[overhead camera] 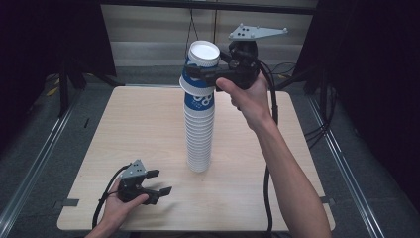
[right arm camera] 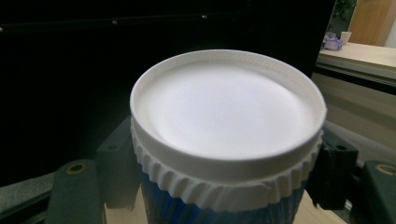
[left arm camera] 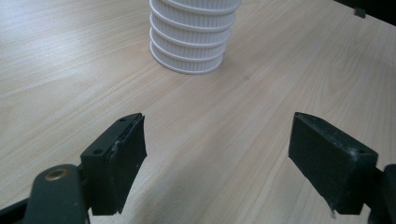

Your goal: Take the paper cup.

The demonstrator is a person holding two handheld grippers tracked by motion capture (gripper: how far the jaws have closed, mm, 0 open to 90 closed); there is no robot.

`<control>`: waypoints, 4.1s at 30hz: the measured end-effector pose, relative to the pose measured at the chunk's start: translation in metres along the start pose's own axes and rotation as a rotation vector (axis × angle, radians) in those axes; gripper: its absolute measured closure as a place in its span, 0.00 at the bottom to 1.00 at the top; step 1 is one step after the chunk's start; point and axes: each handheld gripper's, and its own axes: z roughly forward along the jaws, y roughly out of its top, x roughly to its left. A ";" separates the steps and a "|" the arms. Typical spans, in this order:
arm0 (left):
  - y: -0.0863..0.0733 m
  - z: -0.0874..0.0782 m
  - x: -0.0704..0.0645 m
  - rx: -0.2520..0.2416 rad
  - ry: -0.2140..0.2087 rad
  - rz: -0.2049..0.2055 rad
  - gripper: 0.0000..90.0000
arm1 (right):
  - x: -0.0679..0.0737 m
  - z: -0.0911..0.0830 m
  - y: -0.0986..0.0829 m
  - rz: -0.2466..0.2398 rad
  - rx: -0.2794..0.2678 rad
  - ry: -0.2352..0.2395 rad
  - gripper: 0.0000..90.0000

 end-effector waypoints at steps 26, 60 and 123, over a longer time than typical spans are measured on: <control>0.002 0.002 0.000 -0.008 0.009 -0.016 0.21 | 0.004 -0.036 0.003 -0.013 -0.114 -0.026 0.30; 0.025 -0.001 -0.006 -0.103 -0.063 -0.020 0.17 | -0.006 -0.092 -0.103 0.047 0.003 -0.127 0.30; 0.051 0.032 -0.037 -0.143 -0.278 0.091 0.17 | 0.049 -0.005 -0.254 0.198 0.129 0.191 0.31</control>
